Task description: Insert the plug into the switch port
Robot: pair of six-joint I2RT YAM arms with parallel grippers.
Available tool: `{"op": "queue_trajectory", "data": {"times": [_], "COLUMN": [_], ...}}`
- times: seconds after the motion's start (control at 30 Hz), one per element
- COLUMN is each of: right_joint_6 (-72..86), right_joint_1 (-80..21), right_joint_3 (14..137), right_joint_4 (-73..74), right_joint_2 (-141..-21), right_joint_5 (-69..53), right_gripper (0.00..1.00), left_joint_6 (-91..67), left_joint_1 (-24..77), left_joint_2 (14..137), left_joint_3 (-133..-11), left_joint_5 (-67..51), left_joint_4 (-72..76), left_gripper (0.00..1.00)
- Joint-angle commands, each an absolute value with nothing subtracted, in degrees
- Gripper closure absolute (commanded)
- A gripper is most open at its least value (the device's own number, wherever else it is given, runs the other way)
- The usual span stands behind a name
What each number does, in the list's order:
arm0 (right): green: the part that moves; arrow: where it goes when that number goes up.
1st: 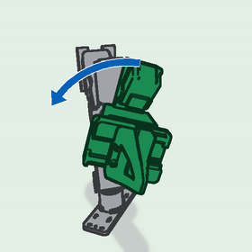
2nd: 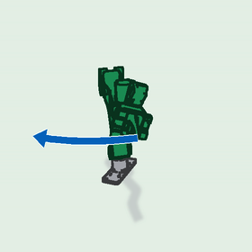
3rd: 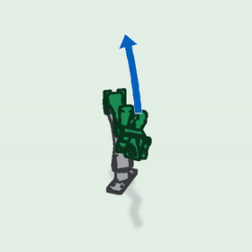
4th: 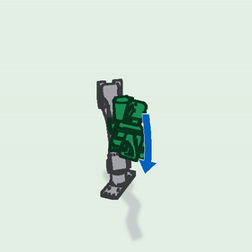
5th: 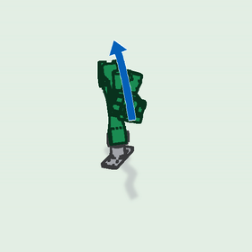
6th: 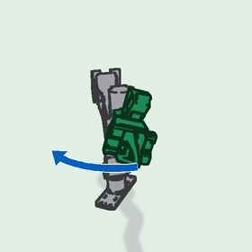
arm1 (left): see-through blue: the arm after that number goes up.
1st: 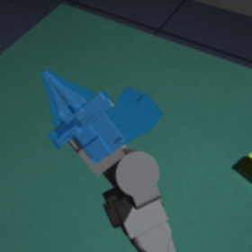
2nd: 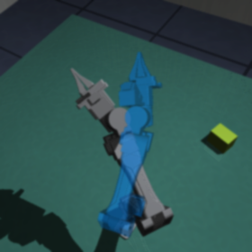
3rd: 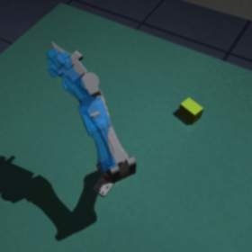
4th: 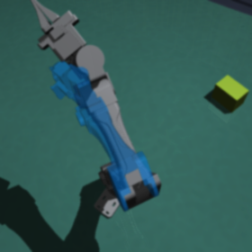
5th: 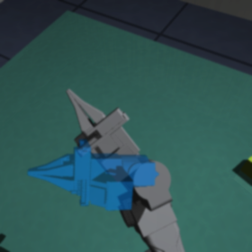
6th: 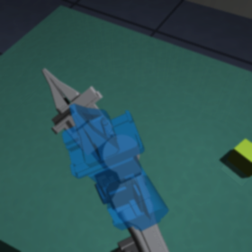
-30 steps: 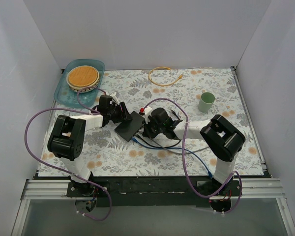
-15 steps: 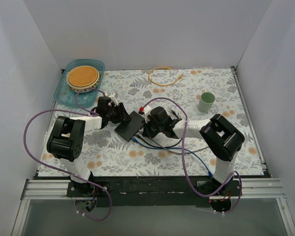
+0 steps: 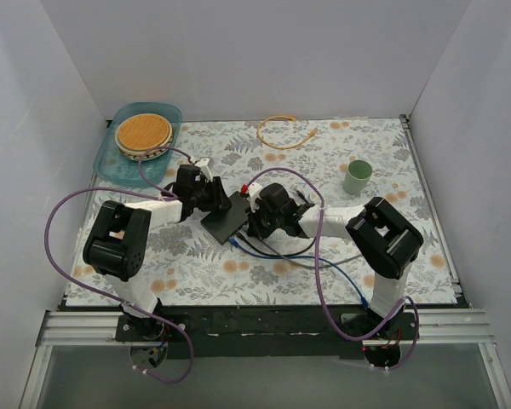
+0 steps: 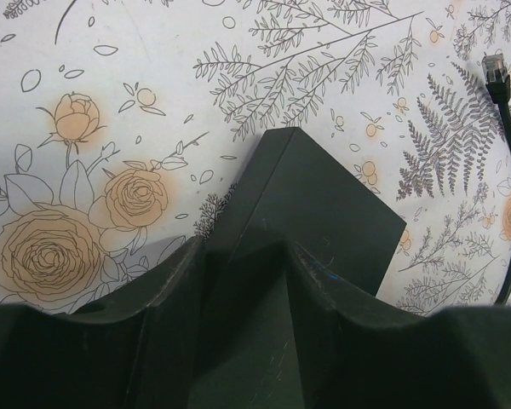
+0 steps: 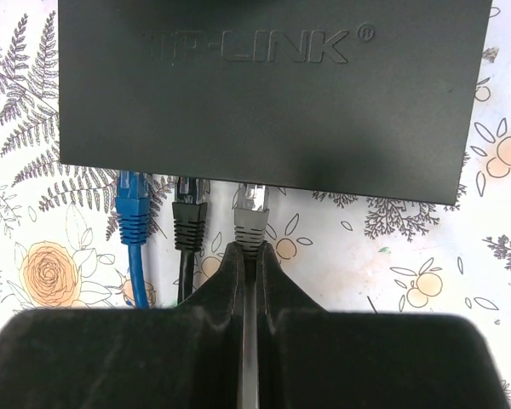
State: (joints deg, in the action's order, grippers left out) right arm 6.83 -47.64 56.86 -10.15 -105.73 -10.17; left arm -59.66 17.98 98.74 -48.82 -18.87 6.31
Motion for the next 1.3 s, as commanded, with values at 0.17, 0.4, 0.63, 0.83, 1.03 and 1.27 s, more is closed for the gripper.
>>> {"op": "queue_trajectory", "data": {"times": [0.17,0.4,0.63,0.83,1.03,1.27], "right_joint_6": [5.1,5.4,5.6,5.7,6.2,5.6], "right_joint_1": [-46.6,-46.1,-46.1,-46.1,-46.1,-46.1], "right_joint_3": [64.1,64.5,61.6,62.1,63.4,62.6], "right_joint_4": [-23.4,-24.6,-27.6,-29.2,-28.7,-24.4], "right_joint_2": [-108.3,-108.5,-107.3,-107.8,-108.5,-106.8], "right_joint_5": [-4.7,-5.4,-5.2,-4.9,-4.9,-4.9], "right_gripper": [0.99,0.99,0.99,0.99,0.99,0.99], "left_joint_6": [-64.1,-65.7,-66.3,-66.7,-67.2,-69.3], "left_joint_1": [26.2,26.3,27.9,30.4,31.2,30.9], "left_joint_2": [97.4,99.6,102.0,103.4,102.4,102.9], "left_joint_3": [-45.0,-42.8,-42.1,-42.1,-41.4,-44.2], "left_joint_5": [-40.3,-42.3,-43.6,-47.2,-47.7,-35.8], "left_joint_4": [-3.3,-4.1,-4.9,-5.6,-5.5,-9.3], "left_gripper": [0.63,0.72,0.73,0.75,0.75,0.63]}}
